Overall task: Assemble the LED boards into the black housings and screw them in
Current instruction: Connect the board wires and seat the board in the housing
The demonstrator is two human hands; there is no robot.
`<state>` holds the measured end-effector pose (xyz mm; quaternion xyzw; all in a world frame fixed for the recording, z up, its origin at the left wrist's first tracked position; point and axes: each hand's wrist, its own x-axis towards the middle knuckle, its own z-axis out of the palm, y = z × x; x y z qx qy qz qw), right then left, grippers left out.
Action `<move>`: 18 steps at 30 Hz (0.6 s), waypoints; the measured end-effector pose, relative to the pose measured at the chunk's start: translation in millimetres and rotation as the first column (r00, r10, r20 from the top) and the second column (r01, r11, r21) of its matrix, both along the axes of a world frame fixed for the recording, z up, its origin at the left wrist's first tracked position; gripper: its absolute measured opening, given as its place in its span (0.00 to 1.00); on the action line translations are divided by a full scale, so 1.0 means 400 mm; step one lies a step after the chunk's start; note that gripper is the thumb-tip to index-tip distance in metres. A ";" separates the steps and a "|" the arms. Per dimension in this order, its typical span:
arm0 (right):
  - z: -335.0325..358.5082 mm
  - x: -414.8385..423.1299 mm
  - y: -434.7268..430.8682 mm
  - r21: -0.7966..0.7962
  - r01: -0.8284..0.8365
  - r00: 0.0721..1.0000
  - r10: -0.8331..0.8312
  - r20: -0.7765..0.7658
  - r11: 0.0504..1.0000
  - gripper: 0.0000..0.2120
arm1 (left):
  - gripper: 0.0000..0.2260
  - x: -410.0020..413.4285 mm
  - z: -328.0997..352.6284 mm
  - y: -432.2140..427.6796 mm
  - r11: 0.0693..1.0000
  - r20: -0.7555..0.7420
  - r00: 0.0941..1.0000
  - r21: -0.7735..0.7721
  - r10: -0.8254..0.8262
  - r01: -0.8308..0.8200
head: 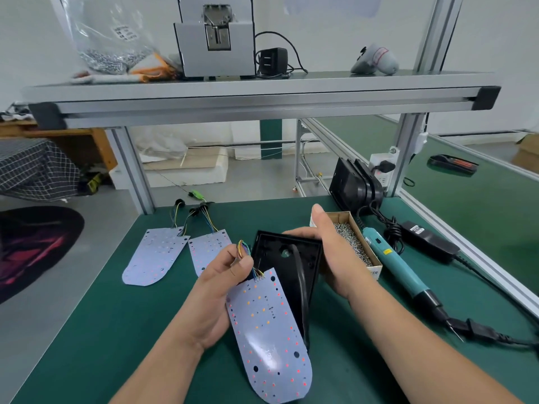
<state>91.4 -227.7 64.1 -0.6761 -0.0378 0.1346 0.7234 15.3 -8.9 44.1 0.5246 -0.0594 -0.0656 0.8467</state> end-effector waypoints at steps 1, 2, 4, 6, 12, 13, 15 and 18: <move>0.000 -0.001 -0.004 -0.002 0.006 1.000 -0.006 -0.022 1.000 0.41 | 0.15 -0.001 0.005 0.006 1.000 0.009 1.000 0.010 -0.025 0.025; 0.001 -0.003 -0.008 -0.034 0.013 1.000 -0.014 -0.021 0.999 0.41 | 0.15 0.000 0.009 0.011 0.999 0.019 0.999 0.018 -0.047 0.047; 0.001 -0.006 -0.012 -0.151 0.051 0.998 -0.044 0.048 0.987 0.42 | 0.13 0.000 0.017 0.017 0.995 0.049 0.994 0.015 -0.096 0.095; 0.001 -0.007 -0.009 -0.247 0.112 0.985 -0.074 0.157 0.962 0.43 | 0.11 -0.001 0.023 0.023 0.992 0.073 0.990 0.013 -0.122 0.122; -0.006 -0.013 0.007 -0.407 0.249 0.899 -0.053 0.434 0.879 0.52 | 0.14 0.004 0.019 0.027 0.990 0.034 0.996 0.119 -0.077 0.073; -0.007 -0.014 0.007 -0.390 0.232 0.905 -0.052 0.422 0.891 0.50 | 0.16 0.005 0.016 0.026 0.993 0.024 0.998 0.095 -0.065 0.062; -0.002 -0.006 -0.006 -0.253 0.159 0.951 -0.080 0.298 0.954 0.40 | 0.19 0.007 0.012 0.029 0.999 0.016 0.999 0.035 -0.038 0.038; 0.002 0.015 -0.049 -0.186 0.085 0.968 -0.037 0.248 0.979 0.18 | 0.22 0.011 0.009 0.036 0.999 -0.018 1.000 -0.037 0.023 -0.023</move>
